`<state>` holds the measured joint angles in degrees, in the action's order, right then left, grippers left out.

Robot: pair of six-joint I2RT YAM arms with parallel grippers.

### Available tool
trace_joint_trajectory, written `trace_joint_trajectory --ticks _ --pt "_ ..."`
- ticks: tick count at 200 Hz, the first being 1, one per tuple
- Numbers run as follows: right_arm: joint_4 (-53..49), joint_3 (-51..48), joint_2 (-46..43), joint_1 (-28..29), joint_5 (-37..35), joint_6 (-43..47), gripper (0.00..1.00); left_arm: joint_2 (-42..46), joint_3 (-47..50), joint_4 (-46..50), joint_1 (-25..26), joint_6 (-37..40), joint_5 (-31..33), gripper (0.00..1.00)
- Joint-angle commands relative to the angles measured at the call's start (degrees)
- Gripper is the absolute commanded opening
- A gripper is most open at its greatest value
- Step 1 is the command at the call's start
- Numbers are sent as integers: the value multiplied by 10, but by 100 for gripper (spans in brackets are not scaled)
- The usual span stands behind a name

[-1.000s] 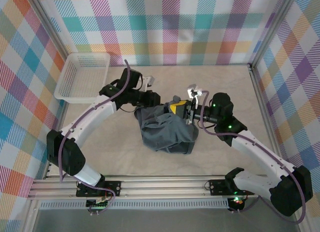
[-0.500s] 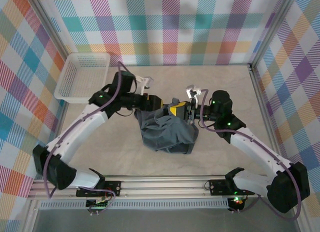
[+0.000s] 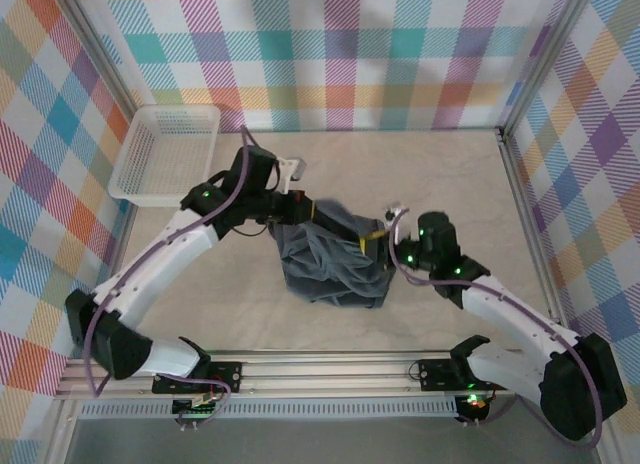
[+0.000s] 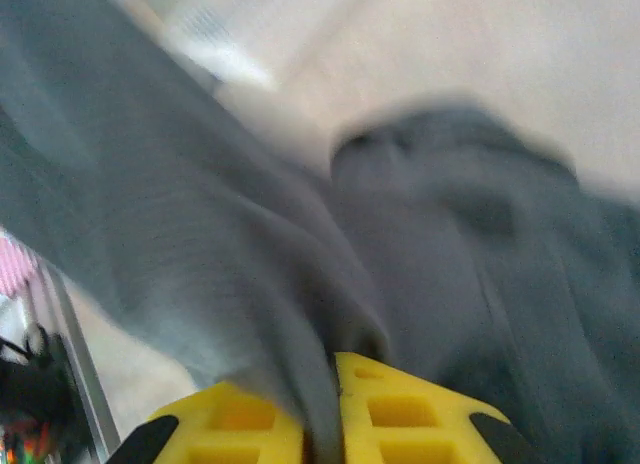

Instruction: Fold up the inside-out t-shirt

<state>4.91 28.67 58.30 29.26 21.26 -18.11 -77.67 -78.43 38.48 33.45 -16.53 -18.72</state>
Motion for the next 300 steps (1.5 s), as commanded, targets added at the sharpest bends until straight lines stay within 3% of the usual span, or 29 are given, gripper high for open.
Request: trace_joint_trajectory --ticks 1,52,73,96,118,145,182,195,217,228,257,300 --pt "-25 -44 -20 -1 -8 -41 18 7 68 5 0 -13 49 0" --pt "-78 10 -66 21 -13 -61 44 -31 151 -60 42 -53 63 0" --pt "-98 56 -43 73 -61 -65 46 -20 150 -64 44 -59 86 0" --pt "-155 142 30 130 -105 -141 46 5 148 -64 44 -61 117 0" --pt "-147 176 97 195 -119 -194 46 25 149 -63 44 -63 133 0" --pt "-102 168 157 202 -110 -273 50 53 153 -67 44 -68 133 0" --pt "-71 164 189 203 -122 -278 60 78 140 -42 44 -58 136 0" --pt "-51 169 200 203 -108 -267 55 79 134 -36 44 -55 135 0" --pt "-56 193 222 202 -101 -271 20 83 128 -32 44 -53 145 0" --pt "-87 203 222 203 -121 -275 8 81 121 -13 43 -53 174 0" --pt "-171 213 156 202 -202 -234 4 71 100 56 28 -32 269 1" --pt "-201 188 50 203 -311 -133 0 40 107 35 10 18 253 7"
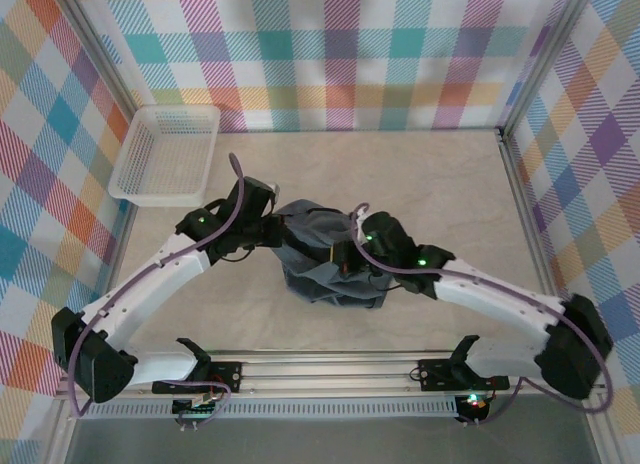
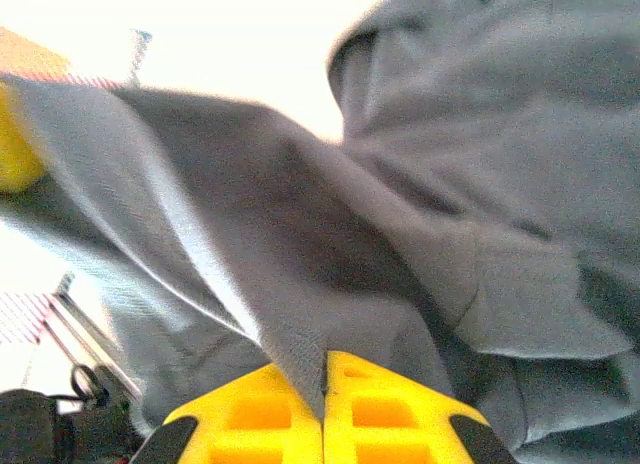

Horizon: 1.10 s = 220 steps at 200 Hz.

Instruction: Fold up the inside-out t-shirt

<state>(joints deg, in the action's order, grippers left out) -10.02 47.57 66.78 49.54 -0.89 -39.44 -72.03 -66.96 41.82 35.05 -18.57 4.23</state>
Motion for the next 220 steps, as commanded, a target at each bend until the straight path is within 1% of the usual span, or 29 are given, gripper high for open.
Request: trace_joint_trajectory --ticks 1,12,26,39,51,62,70,83,96,108,122,134,143,158,171,179,200,208,220 --pt "-56 0 -35 0 -93 85 0 -16 -7 0 -6 40 24 7" --pt "-96 19 -36 0 -127 121 0 -15 0 -21 -6 54 2 10" --pt "-101 25 -43 0 -153 171 0 -5 11 -62 -6 74 -71 18" --pt "-89 21 -52 0 -166 202 0 9 31 -114 -6 86 -177 24" --pt "-82 22 -61 -1 -179 228 1 19 49 -161 -6 97 -304 32" --pt "-86 27 -68 0 -205 243 2 13 50 -179 -6 104 -413 37" --pt "-86 27 -74 -1 -212 256 2 1 41 -176 -6 101 -451 39" --pt "-81 22 -81 0 -211 276 3 -14 27 -163 -6 94 -457 41" --pt "-80 15 -89 0 -214 294 5 -24 10 -145 -7 104 -455 42" --pt "-79 11 -96 -1 -215 313 7 -29 -5 -130 -7 117 -440 44" --pt "-70 4 -105 -1 -211 340 8 -39 -29 -103 -7 141 -402 49" --pt "-58 0 -113 0 -191 367 8 -57 -54 -76 -7 173 -398 51" --pt "-48 -2 -118 -1 -174 388 7 -74 -78 -60 -7 193 -420 53" --pt "-40 3 -121 -2 -161 402 5 -104 -106 -58 -6 216 -495 57" --pt "-39 10 -119 -7 -141 408 4 -131 -122 -71 -6 222 -540 60" --pt "-40 14 -118 -10 -130 408 3 -145 -125 -79 -5 227 -548 62" --pt "-38 18 -119 -19 -110 404 3 -177 -135 -85 -6 246 -538 65" --pt "-36 18 -121 -22 -104 400 3 -184 -137 -89 -6 248 -550 65" --pt "-38 21 -122 -30 -104 391 3 -192 -142 -90 -5 249 -576 62"
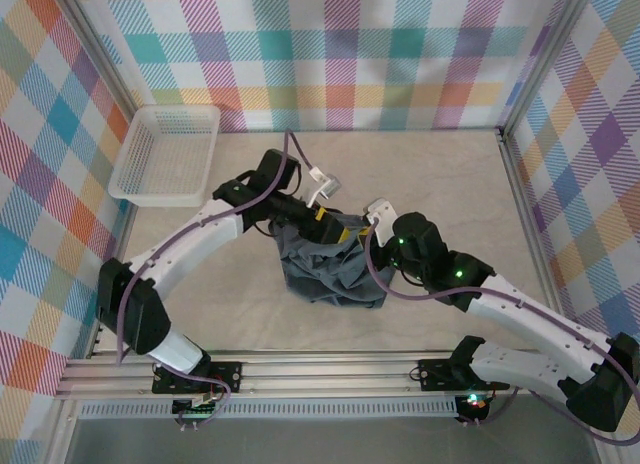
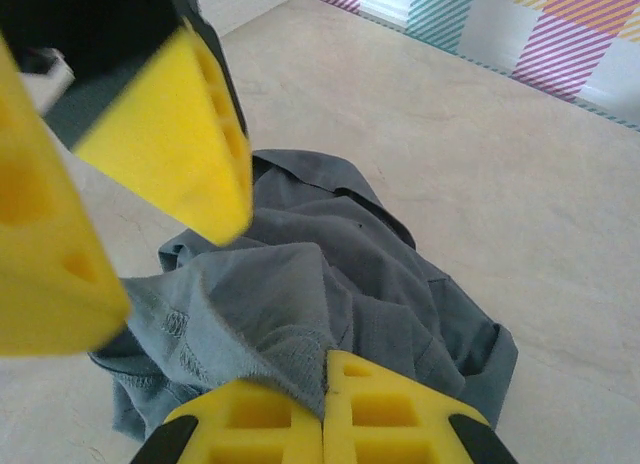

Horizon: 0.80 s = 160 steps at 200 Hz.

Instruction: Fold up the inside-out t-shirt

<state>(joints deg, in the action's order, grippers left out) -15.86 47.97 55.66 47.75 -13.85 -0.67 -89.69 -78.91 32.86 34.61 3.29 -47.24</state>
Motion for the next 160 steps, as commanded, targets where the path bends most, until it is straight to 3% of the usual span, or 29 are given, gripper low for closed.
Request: trace_joint_trajectory --ticks 1,15,36,69,104,126,147,160 --pt "20 17 -11 -13 25 3 3 -16 -22 1 -1 31 -62 62" --pt "9 24 -9 -29 20 -13 1 -15 -19 5 -1 31 -75 57" --pt "-1 27 -7 -55 26 -34 1 -7 3 15 -1 30 -62 39" --pt "-2 30 0 -70 45 -53 1 6 35 8 -1 9 -8 0" --pt "-17 38 17 -76 49 -71 3 47 19 -17 -4 -50 87 0" --pt "-15 35 21 -78 62 -79 4 71 16 -65 -3 -69 72 0" --pt "-10 35 21 -78 66 -81 4 58 17 -64 -3 -63 58 36" --pt "-11 35 20 -78 70 -82 4 47 22 -61 -2 -54 43 46"
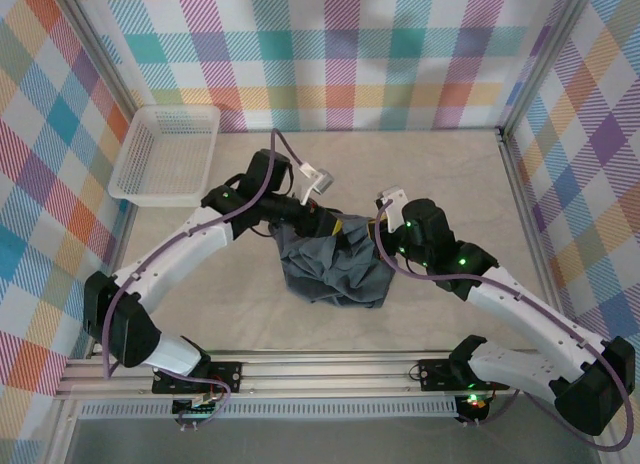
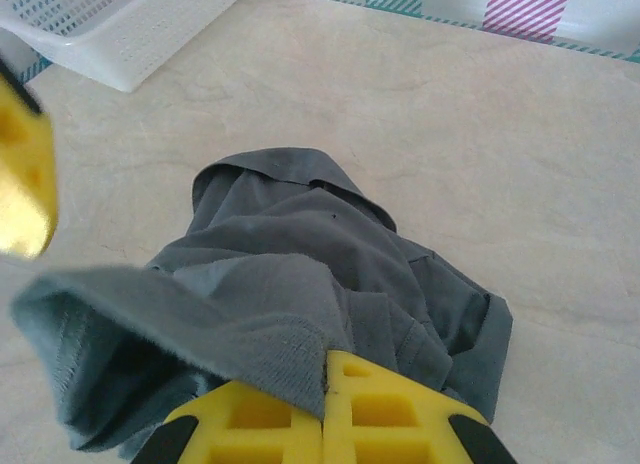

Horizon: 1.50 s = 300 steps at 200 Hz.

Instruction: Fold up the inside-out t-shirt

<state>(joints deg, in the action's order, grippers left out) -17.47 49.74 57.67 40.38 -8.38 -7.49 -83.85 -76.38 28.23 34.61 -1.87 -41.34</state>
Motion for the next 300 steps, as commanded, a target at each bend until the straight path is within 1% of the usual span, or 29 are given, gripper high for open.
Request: trace_joint_trajectory --ticks 1,12,16,36,57,65,87,96,108,114,129,134,141,148,166,173,180,183,205,217,239,250,261,286,300 --pt "5 18 0 -5 16 -14 4 -12 -2 -14 -2 -3 -17 47" --pt "3 18 1 -6 22 -13 4 -22 2 -17 -3 1 -36 56" --pt "2 19 1 -6 23 -14 4 -26 3 -16 -2 2 -41 57" --pt "0 21 3 -8 28 -14 4 -47 4 -7 -3 7 -44 59" --pt "-3 25 8 -11 25 -16 4 -51 13 -7 5 14 -83 59" --pt "-6 26 11 -12 21 -20 5 -48 16 -4 13 15 -78 59" --pt "-15 32 23 -17 16 -31 6 -20 39 -19 53 4 -13 59" --pt "-16 34 27 -18 19 -33 7 -5 55 -34 70 -7 36 59" --pt "-14 33 29 -19 23 -37 7 7 70 -36 85 -18 126 57" --pt "-11 32 29 -19 25 -38 7 6 76 -36 88 -20 152 57" --pt "-7 32 30 -20 30 -40 7 -2 86 -42 89 -27 200 55" --pt "-7 33 31 -20 32 -39 7 -4 87 -46 89 -29 205 55" --pt "-8 36 32 -20 33 -40 7 -7 88 -55 89 -28 193 53" --pt "-10 39 33 -21 34 -39 7 -11 88 -65 89 -28 173 50" --pt "-17 44 35 -22 30 -37 7 -24 79 -82 90 -30 105 34" --pt "-18 45 36 -21 27 -38 7 -29 72 -78 89 -31 95 22" --pt "-19 46 36 -22 22 -39 7 -32 63 -66 89 -31 97 6" --pt "-20 46 36 -23 17 -41 7 -32 60 -60 89 -30 104 0" --pt "-35 46 41 -27 -17 -59 8 4 36 -28 79 -40 193 0" --pt "-46 45 48 -28 -33 -61 9 27 1 6 64 -66 273 0" --pt "-67 47 70 -27 -24 -54 9 45 -72 71 56 -91 461 0" --pt "-71 48 78 -27 -12 -54 10 42 -91 82 56 -88 523 0" --pt "-67 47 80 -27 12 -53 10 39 -97 82 56 -85 560 0" --pt "-38 40 66 -27 83 -43 11 26 -96 82 57 -79 603 0" --pt "-22 36 55 -27 127 -39 13 18 -95 92 57 -74 639 0"
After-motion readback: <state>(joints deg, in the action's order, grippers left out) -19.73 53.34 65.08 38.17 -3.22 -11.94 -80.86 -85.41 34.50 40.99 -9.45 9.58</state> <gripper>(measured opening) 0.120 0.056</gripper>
